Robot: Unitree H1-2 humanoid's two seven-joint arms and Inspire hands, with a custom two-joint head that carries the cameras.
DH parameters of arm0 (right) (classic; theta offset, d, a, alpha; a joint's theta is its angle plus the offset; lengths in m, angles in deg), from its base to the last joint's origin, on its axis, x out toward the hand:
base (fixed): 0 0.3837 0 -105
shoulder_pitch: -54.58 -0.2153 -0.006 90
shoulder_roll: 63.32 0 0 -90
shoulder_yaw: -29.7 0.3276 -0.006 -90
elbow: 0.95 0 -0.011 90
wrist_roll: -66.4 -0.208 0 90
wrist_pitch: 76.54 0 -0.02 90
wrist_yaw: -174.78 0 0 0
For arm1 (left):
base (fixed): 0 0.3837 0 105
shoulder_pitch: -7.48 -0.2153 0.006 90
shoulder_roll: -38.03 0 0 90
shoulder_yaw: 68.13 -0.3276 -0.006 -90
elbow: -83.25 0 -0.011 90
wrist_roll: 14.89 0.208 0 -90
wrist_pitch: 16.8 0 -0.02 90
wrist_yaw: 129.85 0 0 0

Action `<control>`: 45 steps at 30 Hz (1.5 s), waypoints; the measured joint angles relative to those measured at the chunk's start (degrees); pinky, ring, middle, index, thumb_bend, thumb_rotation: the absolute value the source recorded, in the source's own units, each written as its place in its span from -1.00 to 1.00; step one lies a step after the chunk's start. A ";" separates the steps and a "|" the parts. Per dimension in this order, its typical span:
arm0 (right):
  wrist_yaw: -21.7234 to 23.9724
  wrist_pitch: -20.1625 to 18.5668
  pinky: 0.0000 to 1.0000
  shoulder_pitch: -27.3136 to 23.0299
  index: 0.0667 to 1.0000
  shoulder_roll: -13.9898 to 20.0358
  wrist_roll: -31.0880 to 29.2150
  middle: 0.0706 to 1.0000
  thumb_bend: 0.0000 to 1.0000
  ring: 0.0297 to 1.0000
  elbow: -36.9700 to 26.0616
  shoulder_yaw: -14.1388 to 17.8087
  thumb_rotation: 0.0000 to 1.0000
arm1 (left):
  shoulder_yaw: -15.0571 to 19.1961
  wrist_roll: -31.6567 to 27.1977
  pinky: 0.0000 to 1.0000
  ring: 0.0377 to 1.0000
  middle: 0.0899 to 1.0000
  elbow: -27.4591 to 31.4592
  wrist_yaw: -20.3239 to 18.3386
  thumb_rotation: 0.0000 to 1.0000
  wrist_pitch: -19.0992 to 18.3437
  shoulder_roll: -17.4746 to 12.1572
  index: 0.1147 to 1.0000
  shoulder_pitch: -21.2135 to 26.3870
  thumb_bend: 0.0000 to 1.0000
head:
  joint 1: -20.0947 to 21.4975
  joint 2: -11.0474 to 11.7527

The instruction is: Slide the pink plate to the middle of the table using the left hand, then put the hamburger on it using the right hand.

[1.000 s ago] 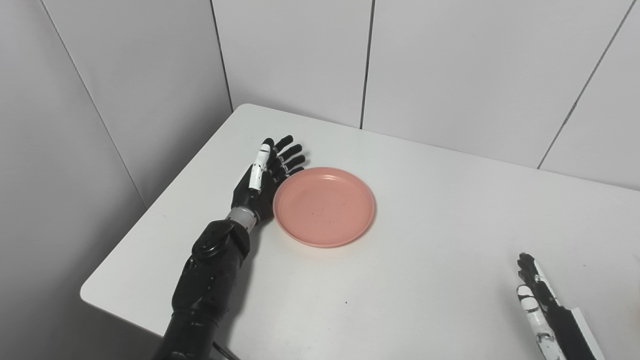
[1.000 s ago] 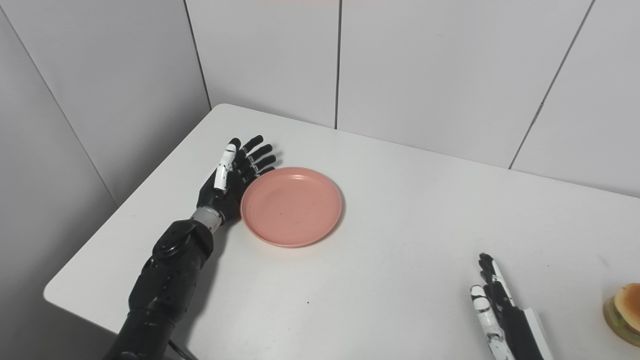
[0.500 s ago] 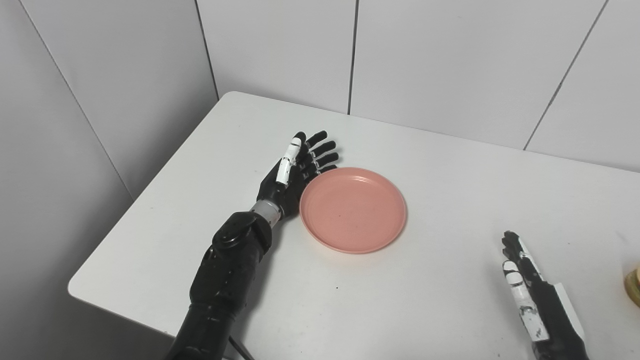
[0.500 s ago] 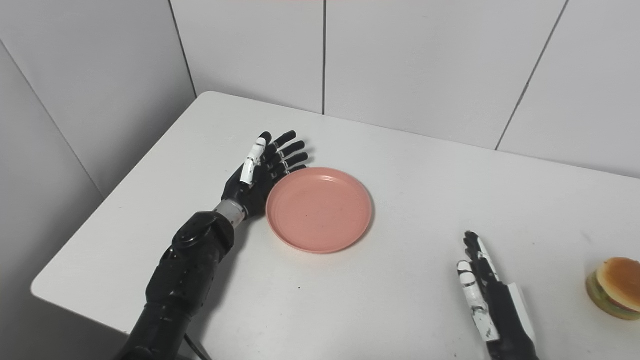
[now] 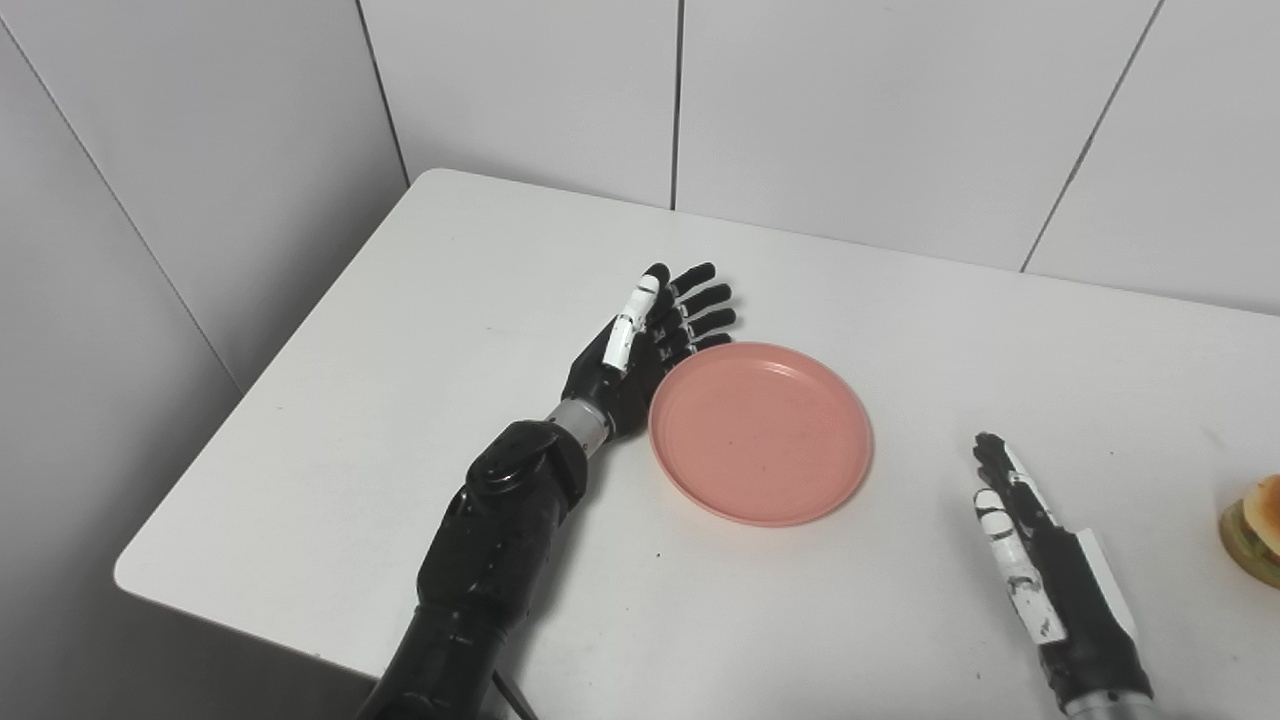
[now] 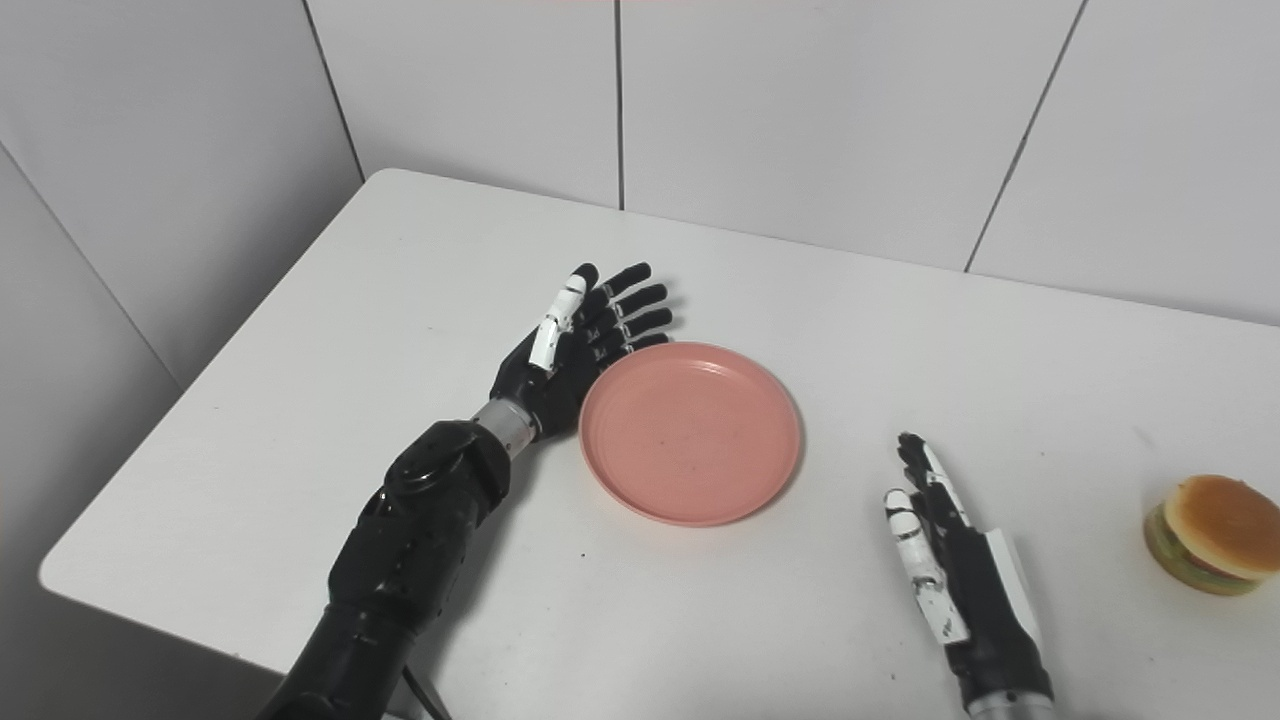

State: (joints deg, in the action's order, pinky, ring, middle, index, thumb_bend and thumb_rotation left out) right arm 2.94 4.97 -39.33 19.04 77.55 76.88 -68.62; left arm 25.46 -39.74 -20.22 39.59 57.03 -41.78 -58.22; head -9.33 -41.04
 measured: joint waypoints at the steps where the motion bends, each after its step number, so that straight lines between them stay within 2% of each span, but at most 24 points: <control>1: -0.02 -0.09 0.88 0.00 0.87 -0.12 0.20 0.90 -0.69 0.92 -0.06 -0.13 1.00 | -0.07 0.00 0.69 0.69 0.70 0.01 -0.08 1.00 -0.06 0.18 0.68 0.00 -0.19 | 0.01 0.00; 9: -0.45 -1.28 0.87 -0.02 0.88 -1.08 1.30 0.89 -0.62 0.91 -0.59 -0.55 1.00 | -1.03 -0.05 0.71 0.71 0.72 1.17 -1.23 1.00 -1.90 2.05 0.70 -0.49 -0.20 | 4.66 -1.32; 14: -0.54 -2.01 0.85 -0.46 0.88 -1.54 1.71 0.89 -0.56 0.91 -0.59 -0.74 1.00 | -1.98 -0.05 0.72 0.70 0.71 2.46 -1.70 1.00 -2.93 2.86 0.70 -1.30 -0.20 | 6.51 -1.76; 17: -0.60 -2.18 0.84 -0.61 0.87 -1.75 1.85 0.89 -0.60 0.91 -0.58 -0.75 1.00 | -2.16 -0.07 0.71 0.71 0.71 2.74 -2.02 1.00 -2.96 3.27 0.70 -1.68 -0.20 | 6.77 -1.85; 21: -0.64 -2.17 0.84 -0.64 0.87 -1.86 1.89 0.89 -0.64 0.91 -0.56 -0.77 1.00 | -2.02 -0.21 0.71 0.70 0.71 2.94 -2.67 1.00 -3.09 3.25 0.69 -1.99 -0.20 | 6.78 -1.85; 22: -0.72 -2.17 0.84 -0.65 0.87 -1.92 1.87 0.89 -0.64 0.91 -0.54 -0.75 1.00 | -1.90 -0.54 0.71 0.70 0.71 3.07 -2.78 1.00 -3.27 3.26 0.69 -2.11 -0.20 | 8.43 -2.11; 29: -1.44 -2.19 0.87 -0.67 0.88 -2.61 1.70 0.89 -0.61 0.91 -0.39 -0.51 1.00 | -1.90 -1.24 0.72 0.73 0.73 4.27 -3.49 1.00 -4.17 3.22 0.72 -3.19 -0.21 | 10.47 -2.29; 30: -1.56 -2.18 0.87 -0.67 0.88 -2.61 1.76 0.89 -0.61 0.90 -0.34 -0.45 1.00 | -1.90 -1.28 0.72 0.73 0.73 4.28 -3.71 1.00 -4.17 3.21 0.72 -3.25 -0.21 | 11.77 -2.37; 35: -2.51 -2.15 0.79 -1.05 0.88 -2.58 2.37 0.90 -0.54 0.86 -0.06 0.01 1.00 | -1.70 -1.31 0.76 0.76 0.76 4.41 -4.17 1.00 -4.17 3.19 0.75 -3.51 -0.21 | 13.19 -2.38; 40: -2.95 -2.60 0.70 -1.79 0.86 -2.67 3.52 0.88 -0.61 0.83 -0.79 1.03 1.00 | -1.48 -1.27 0.78 0.78 0.79 4.53 -4.17 1.00 -4.17 3.21 0.77 -3.73 -0.20 | 15.74 -2.02; 42: -3.39 -2.64 0.72 -2.09 0.85 -2.68 4.71 0.86 -0.62 0.82 -1.21 1.03 1.00 | -1.42 -1.27 0.80 0.78 0.79 4.52 -4.17 1.00 -4.16 3.21 0.77 -3.75 -0.20 | 16.27 -1.94; 43: -3.77 -2.64 0.73 -2.23 0.85 -2.67 5.47 0.86 -0.62 0.82 -1.27 1.03 1.00 | -1.35 -1.27 0.80 0.78 0.79 4.51 -4.17 1.00 -4.16 3.21 0.78 -3.76 -0.21 | 17.92 -1.50; 45: -4.08 -2.64 0.74 -2.36 0.84 -2.73 6.11 0.86 -0.60 0.83 -1.28 1.05 1.00 | -1.23 -1.26 0.80 0.78 0.78 4.43 -4.17 1.00 -4.13 3.21 0.77 -3.82 -0.21 | 17.94 -1.50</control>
State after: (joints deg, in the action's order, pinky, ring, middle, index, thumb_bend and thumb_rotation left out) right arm -1.14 2.33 -41.69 16.32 83.66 75.60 -67.57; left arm 24.23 -41.00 -15.78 35.42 52.90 -38.57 -62.04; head 8.61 -42.54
